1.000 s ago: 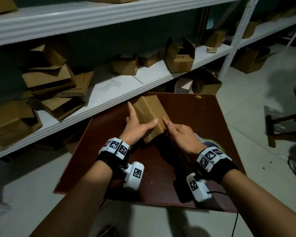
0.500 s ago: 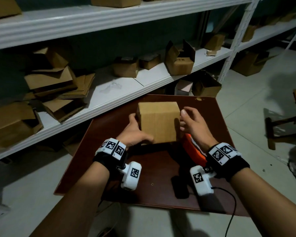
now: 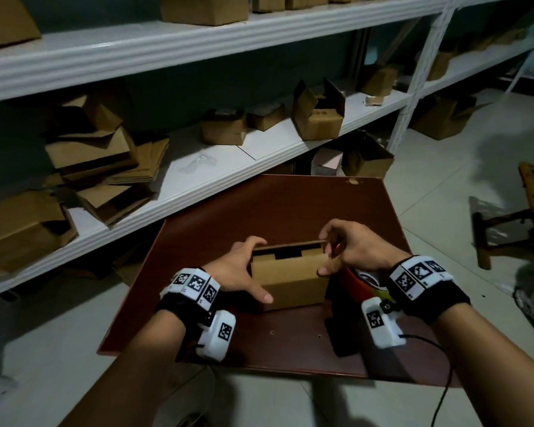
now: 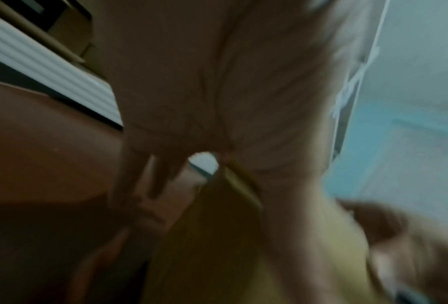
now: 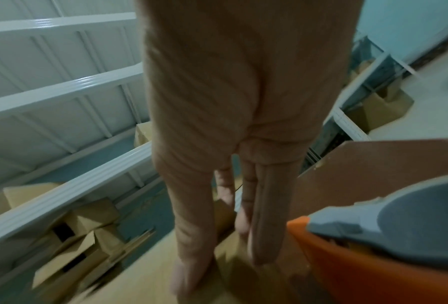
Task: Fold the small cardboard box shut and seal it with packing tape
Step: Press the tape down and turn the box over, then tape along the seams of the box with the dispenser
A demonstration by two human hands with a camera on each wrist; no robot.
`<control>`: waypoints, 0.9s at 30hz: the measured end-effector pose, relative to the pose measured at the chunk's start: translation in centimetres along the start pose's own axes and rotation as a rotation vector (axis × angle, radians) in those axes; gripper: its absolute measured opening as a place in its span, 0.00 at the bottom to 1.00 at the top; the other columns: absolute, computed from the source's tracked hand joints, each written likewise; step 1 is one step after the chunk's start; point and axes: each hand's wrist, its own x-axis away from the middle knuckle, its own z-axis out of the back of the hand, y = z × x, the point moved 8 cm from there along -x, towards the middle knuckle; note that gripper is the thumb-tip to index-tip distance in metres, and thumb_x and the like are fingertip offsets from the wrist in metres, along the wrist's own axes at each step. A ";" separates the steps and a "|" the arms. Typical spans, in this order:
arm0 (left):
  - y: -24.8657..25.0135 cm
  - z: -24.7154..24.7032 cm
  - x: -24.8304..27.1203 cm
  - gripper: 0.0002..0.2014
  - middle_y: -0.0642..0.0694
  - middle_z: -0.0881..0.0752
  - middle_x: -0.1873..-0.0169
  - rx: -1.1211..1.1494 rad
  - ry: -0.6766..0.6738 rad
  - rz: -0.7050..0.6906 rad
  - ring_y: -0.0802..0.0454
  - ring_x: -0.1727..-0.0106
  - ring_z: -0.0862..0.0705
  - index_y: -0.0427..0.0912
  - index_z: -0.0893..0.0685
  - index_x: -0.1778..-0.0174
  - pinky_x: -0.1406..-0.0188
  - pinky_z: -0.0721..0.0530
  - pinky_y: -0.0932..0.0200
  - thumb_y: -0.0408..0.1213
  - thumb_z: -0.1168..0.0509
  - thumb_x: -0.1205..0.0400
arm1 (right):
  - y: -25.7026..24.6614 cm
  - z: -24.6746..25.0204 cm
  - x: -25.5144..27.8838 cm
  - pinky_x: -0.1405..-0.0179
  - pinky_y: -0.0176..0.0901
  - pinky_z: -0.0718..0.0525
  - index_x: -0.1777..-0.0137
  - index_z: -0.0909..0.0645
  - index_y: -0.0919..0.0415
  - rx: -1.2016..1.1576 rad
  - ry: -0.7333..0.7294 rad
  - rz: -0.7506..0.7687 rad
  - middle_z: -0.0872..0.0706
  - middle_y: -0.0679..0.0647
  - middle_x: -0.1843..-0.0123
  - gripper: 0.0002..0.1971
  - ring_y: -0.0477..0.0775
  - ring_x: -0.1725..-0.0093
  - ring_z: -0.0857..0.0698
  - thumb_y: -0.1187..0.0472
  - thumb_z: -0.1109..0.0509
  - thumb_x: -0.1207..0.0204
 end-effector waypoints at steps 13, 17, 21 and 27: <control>2.9 0.9 -1.1 0.27 0.45 0.13 0.29 -0.031 0.122 -0.193 0.55 0.21 0.20 0.54 0.10 0.30 0.15 0.29 0.59 0.45 0.15 0.27 | 3.1 2.5 0.1 0.50 0.53 0.11 0.46 0.20 0.51 0.222 0.091 -0.256 0.14 0.51 0.47 0.29 0.54 0.49 0.13 0.43 0.10 0.40; 3.3 1.0 -1.1 0.27 0.45 0.17 0.22 -0.099 0.106 -0.189 0.48 0.16 0.25 0.55 0.10 0.30 0.10 0.34 0.49 0.49 0.15 0.27 | 5.3 2.1 1.3 0.57 0.48 0.14 0.54 0.20 0.58 0.414 0.029 -0.398 0.15 0.53 0.55 0.33 0.56 0.54 0.13 0.30 0.16 0.40; 4.6 1.4 -0.4 0.30 0.64 0.34 0.13 -0.382 0.120 -0.207 0.48 0.10 0.35 0.66 0.12 0.31 0.11 0.37 0.35 0.65 0.19 0.30 | 6.3 -0.6 1.7 0.56 0.45 0.18 0.37 0.16 0.62 0.373 -0.121 -0.415 0.17 0.51 0.54 0.36 0.53 0.54 0.15 0.34 0.16 0.35; 7.7 0.4 0.4 0.38 0.62 0.21 0.19 -0.620 0.173 -0.214 0.57 0.20 0.22 0.49 0.07 0.33 0.21 0.23 0.51 0.70 0.21 0.32 | 6.4 -0.2 1.2 0.57 0.46 0.19 0.47 0.20 0.59 0.482 -0.063 -0.406 0.16 0.55 0.50 0.21 0.58 0.51 0.16 0.46 0.18 0.26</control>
